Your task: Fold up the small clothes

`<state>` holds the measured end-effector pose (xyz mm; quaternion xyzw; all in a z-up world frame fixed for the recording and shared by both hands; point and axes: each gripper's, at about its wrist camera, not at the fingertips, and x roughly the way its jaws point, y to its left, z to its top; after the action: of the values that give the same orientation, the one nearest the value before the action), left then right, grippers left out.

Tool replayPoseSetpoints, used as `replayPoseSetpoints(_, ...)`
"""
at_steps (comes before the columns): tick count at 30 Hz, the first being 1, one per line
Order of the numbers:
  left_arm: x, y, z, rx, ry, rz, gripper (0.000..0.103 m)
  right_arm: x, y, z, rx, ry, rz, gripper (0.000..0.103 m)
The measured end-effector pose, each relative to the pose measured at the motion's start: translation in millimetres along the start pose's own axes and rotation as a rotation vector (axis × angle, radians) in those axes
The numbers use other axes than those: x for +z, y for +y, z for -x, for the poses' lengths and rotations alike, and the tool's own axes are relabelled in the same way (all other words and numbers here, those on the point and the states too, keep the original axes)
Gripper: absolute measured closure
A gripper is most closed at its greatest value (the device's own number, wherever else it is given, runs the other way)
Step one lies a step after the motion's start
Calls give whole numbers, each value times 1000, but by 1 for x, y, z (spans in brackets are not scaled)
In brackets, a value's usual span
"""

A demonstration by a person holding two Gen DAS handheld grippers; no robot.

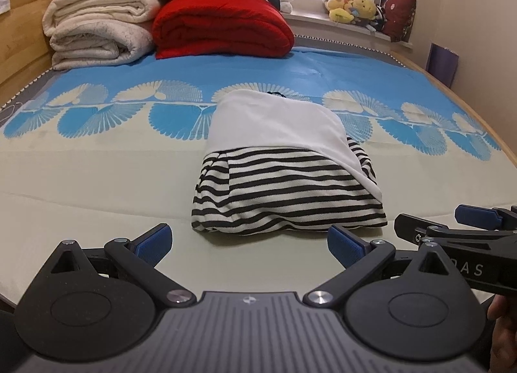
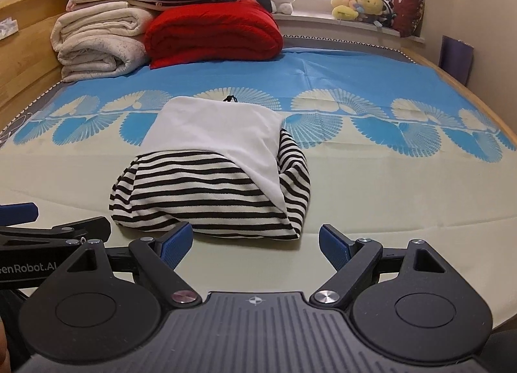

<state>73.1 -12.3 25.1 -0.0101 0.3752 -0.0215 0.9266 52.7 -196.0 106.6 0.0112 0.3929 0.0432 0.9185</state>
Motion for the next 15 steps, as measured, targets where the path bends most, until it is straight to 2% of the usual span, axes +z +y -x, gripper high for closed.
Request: replayPoseSetpoints(15,0,-3,-4,-5,3,-2,1,0,-1,-4,-23,15,-4,17)
